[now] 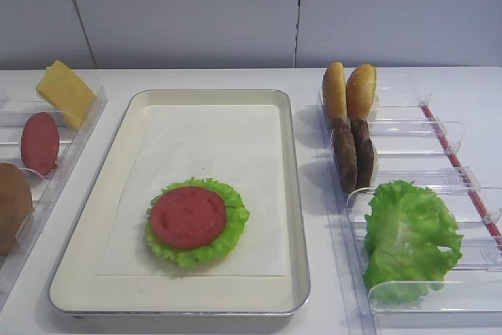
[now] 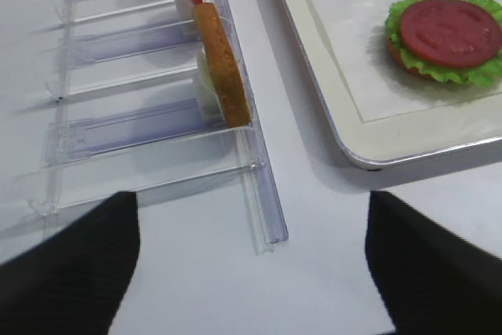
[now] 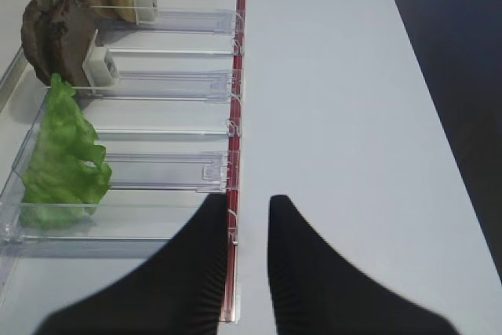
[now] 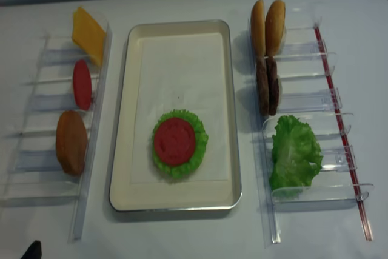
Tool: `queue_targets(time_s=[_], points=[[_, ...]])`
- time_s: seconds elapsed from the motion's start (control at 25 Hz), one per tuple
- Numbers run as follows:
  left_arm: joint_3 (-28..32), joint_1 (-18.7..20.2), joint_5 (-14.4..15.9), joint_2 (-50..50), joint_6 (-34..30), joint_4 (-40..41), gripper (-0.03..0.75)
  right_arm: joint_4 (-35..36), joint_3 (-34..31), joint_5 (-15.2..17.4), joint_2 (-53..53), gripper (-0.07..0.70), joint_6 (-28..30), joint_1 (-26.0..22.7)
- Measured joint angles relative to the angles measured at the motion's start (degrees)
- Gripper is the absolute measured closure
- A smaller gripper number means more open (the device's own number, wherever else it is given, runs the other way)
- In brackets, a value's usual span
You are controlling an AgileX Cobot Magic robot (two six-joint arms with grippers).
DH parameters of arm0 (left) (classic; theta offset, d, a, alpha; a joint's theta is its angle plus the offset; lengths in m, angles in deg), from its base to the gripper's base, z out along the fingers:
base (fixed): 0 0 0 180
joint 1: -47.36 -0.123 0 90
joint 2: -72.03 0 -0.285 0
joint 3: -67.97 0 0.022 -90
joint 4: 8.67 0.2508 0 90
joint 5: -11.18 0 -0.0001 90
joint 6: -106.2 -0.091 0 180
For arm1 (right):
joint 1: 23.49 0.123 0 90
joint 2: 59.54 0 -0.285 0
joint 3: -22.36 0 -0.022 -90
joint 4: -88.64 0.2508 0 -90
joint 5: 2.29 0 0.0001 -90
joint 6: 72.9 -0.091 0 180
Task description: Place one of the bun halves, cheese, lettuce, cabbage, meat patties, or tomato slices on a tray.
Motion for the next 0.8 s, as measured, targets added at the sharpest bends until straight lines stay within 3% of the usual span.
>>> queue_targets(time_s=[0.8], points=[[0.0, 0.0, -0.2, 0.0, 0.3, -0.4, 0.162, 0.0, 0.0, 0.0, 0.0, 0.447, 0.0, 0.0]])
